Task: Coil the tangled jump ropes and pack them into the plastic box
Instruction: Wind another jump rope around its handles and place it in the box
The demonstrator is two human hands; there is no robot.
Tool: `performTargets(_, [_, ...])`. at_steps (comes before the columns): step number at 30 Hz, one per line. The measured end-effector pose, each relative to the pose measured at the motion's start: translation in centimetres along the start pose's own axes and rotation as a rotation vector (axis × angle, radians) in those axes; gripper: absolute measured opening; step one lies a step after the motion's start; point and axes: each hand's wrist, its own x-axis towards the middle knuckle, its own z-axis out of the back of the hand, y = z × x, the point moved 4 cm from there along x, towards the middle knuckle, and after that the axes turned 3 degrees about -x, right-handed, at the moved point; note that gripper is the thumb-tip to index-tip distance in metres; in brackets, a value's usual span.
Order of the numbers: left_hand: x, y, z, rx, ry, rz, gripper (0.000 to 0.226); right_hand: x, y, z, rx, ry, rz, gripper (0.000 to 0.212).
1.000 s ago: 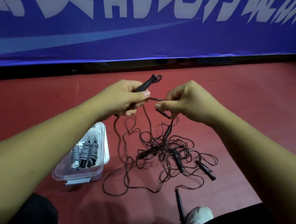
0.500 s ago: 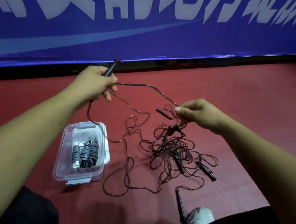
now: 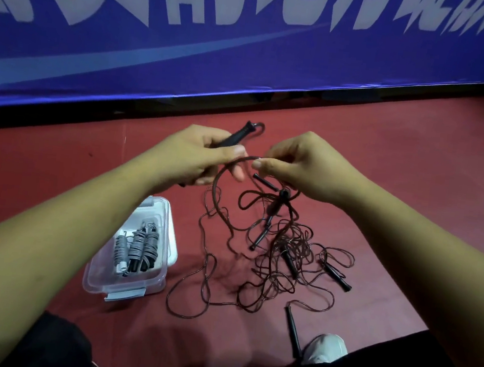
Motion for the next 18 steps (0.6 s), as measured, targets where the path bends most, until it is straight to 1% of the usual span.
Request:
performTargets(2, [0.0, 0.1, -0.1, 0.011, 0.003, 0.024, 0.026, -0.1, 0.1, -0.4, -0.049, 0.018, 0.009, 0.027])
performTargets(4, [0.1, 0.0, -0.1, 0.02, -0.033, 0.027, 0.023, -0.1, -0.3, -0.6, -0.053, 0.023, 0.002, 0.027])
performTargets(7, [0.5, -0.4, 0.5, -0.039, -0.158, 0.026, 0.014, -0.1, -2.0, -0.6, 0.008, 0.055, -0.037, 0.027])
performTargets(10, [0.5, -0.5, 2.0, -0.109, -0.271, 0.041, 0.02, -0.3, -5.2, -0.9, 0.063, 0.13, -0.123, 0.023])
performTargets(12, [0.4, -0.1, 2.6, -0.121, -0.301, 0.053, 0.025, -0.5, -6.9, -1.6, 0.114, 0.19, -0.176, 0.017])
performTargets(15, [0.7, 0.7, 2.8, -0.135, -0.318, 0.077, 0.026, -0.6, -7.6, -2.4, 0.058, 0.259, -0.187, 0.017])
performTargets(17, [0.9, 1.3, 3.2, -0.047, -0.308, 0.111, 0.021, -0.6, -7.3, -2.2, 0.051, 0.22, -0.194, 0.018])
performTargets(18, [0.9, 1.7, 3.7, 0.069, -0.298, 0.135, 0.02, -0.5, -7.0, -1.8, 0.078, 0.158, -0.192, 0.019])
